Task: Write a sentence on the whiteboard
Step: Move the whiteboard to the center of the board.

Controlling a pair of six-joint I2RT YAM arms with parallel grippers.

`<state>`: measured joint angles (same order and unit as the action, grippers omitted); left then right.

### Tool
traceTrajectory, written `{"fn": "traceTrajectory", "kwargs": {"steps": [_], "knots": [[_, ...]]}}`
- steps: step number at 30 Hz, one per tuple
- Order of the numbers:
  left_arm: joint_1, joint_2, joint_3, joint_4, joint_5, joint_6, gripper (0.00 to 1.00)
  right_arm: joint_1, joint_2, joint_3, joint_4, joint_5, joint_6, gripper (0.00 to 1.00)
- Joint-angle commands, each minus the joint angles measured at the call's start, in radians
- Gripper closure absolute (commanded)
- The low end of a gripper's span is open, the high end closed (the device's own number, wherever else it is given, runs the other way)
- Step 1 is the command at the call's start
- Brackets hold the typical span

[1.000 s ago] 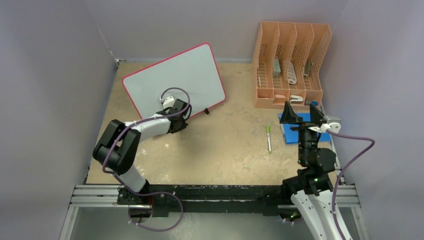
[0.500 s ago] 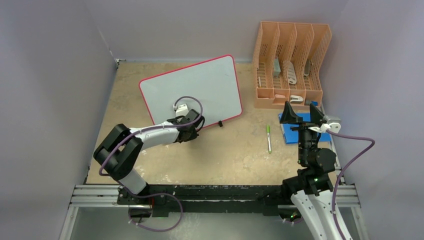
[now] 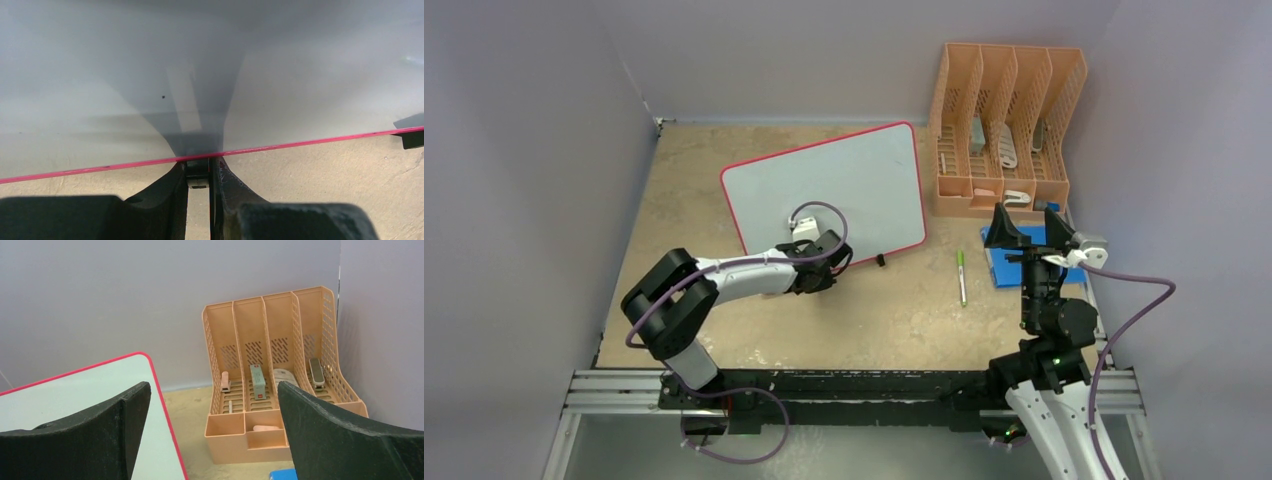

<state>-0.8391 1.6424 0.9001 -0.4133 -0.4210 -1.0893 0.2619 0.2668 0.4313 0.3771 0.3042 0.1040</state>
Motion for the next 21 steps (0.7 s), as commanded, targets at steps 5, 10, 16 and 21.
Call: {"fn": "traceTrajectory", "kwargs": {"steps": [5, 10, 16, 21], "knots": [[-0.038, 0.043, 0.048, -0.004, 0.062, 0.000, 1.00, 0.010, -0.015, 0.002, 0.047, 0.000, -0.008, 0.01], [-0.050, 0.025, 0.047, -0.031, 0.050, -0.016, 0.88, 0.010, -0.015, 0.004, 0.042, -0.002, -0.009, 0.01], [-0.057, -0.026, 0.040, -0.059, 0.039, -0.029, 0.70, 0.010, -0.011, 0.009, 0.037, -0.010, -0.009, 0.01], [-0.065, -0.082, 0.041, -0.097, 0.048, -0.044, 0.61, 0.011, -0.001, 0.011, 0.034, -0.051, -0.006, 0.01]]}}
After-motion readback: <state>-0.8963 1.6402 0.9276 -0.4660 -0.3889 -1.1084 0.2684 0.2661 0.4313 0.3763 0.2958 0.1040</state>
